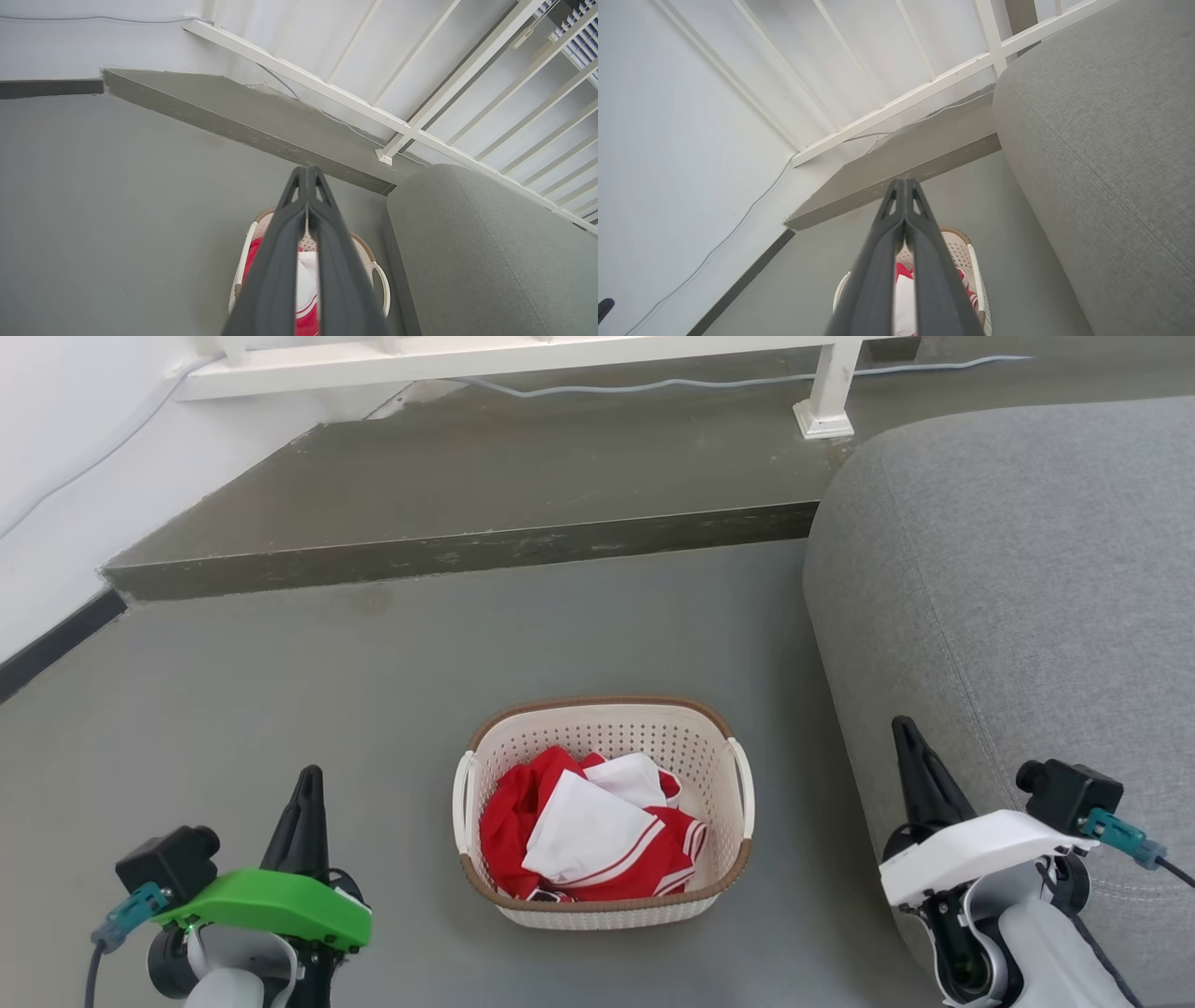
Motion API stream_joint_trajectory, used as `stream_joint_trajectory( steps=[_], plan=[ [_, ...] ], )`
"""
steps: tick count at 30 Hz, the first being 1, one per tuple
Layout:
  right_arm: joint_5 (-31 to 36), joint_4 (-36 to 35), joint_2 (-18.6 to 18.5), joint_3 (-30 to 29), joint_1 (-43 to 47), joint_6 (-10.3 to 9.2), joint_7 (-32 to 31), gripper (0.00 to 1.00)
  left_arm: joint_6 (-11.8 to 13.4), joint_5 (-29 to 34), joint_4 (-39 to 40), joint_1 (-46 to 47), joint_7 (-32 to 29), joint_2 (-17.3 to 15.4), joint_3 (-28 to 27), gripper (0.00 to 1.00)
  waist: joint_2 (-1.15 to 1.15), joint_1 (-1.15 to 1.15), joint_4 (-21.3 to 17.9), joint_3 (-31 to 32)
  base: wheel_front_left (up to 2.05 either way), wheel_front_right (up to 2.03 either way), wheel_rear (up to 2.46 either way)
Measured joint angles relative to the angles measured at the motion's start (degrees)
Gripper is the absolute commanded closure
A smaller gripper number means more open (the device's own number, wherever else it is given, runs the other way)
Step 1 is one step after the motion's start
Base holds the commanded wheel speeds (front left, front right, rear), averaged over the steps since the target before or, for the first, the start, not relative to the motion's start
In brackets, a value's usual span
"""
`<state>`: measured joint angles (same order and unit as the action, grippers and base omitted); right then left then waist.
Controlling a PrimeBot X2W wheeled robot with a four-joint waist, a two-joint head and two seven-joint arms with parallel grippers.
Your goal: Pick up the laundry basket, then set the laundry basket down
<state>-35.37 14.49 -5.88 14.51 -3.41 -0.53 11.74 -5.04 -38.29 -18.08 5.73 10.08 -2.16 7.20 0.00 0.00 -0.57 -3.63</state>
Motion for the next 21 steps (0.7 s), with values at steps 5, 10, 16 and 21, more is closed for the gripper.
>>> stream_joint_trajectory(
  steps=[5, 10, 16, 21],
  plan=[
    [-3.2, 0.0, 0.2, -1.1, 0.0, 0.04, -0.9, 1.00, 0.0, -2.6, 0.0, 0.0, -1.0, 0.0, -0.8, 1.00, 0.00, 0.00, 0.0, 0.2, 0.00, 0.00, 0.00],
    [-6.4, -0.1, 0.3, -2.2, 0.0, 0.57, -1.8, 1.00, -0.1, -5.3, 0.0, 0.0, -2.0, 0.0, -1.5, 1.00, 0.00, 0.00, 0.1, 0.4, 0.00, 0.00, 0.00],
    [-10.3, -0.1, 0.3, -3.4, 0.0, 1.04, -3.0, 1.00, -0.3, -8.8, 0.1, 0.0, -3.0, 0.0, -2.2, 1.00, 0.00, 0.00, 0.1, 0.6, 0.00, 0.00, 0.00],
    [-13.6, -0.1, 0.3, -4.5, 0.0, 1.52, -3.8, 1.00, -0.3, -11.8, 0.1, 0.0, -3.9, 0.0, -3.0, 1.00, 0.00, 0.00, 0.2, 0.8, 0.00, 0.00, 0.00]
  ],
)
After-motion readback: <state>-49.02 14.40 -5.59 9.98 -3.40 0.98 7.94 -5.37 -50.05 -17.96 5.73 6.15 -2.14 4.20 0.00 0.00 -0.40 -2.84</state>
